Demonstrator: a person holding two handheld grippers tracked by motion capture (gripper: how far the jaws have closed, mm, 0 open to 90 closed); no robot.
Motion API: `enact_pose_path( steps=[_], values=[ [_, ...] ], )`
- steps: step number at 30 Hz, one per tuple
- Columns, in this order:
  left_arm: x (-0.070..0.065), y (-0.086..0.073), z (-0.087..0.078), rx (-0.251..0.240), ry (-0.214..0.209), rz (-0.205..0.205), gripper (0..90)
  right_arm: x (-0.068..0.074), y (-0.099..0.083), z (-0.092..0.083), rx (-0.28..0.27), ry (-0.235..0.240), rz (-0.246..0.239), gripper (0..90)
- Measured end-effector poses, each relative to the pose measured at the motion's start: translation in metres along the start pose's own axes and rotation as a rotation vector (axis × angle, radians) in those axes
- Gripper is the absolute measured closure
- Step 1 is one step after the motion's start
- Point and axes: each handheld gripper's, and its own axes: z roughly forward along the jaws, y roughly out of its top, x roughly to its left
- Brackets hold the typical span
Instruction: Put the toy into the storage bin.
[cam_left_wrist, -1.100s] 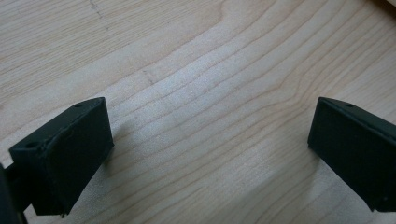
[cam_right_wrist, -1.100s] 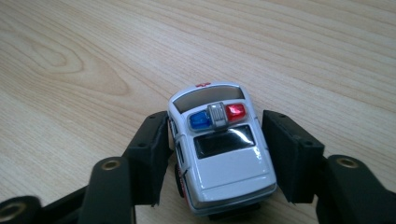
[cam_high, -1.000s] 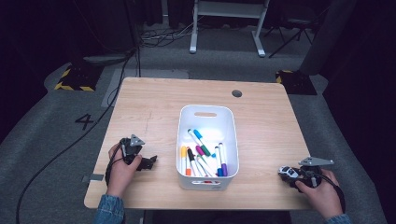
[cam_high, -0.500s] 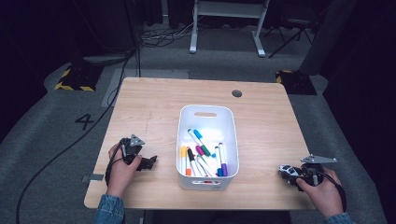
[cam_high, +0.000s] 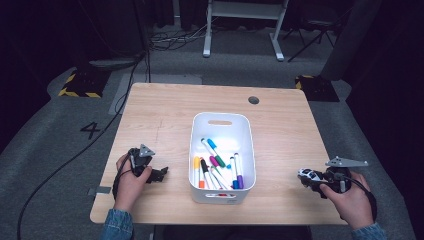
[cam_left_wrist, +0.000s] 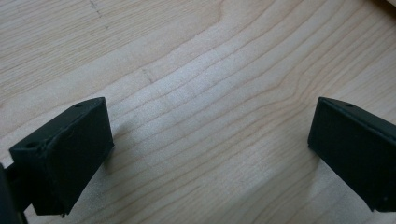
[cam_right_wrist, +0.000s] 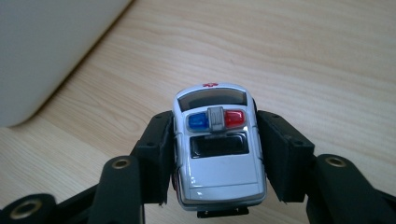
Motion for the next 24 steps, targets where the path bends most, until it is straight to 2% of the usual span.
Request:
enact_pose_path(
  steps=[8,14,24],
  values=[
    [-0.001,-0.002,-0.002,0.008,-0.011,0.001,0.1,0.016,0.026,-0.016,-0.032,0.029,-0.04,48.8],
    [-0.001,-0.002,-0.002,0.001,-0.004,-0.001,0.0,0.027,0.041,-0.026,-0.054,0.047,-0.066,48.8],
    [-0.001,-0.002,-0.002,0.002,-0.004,-0.001,0.0,0.047,0.067,-0.03,-0.072,0.085,-0.136,48.8]
  ],
)
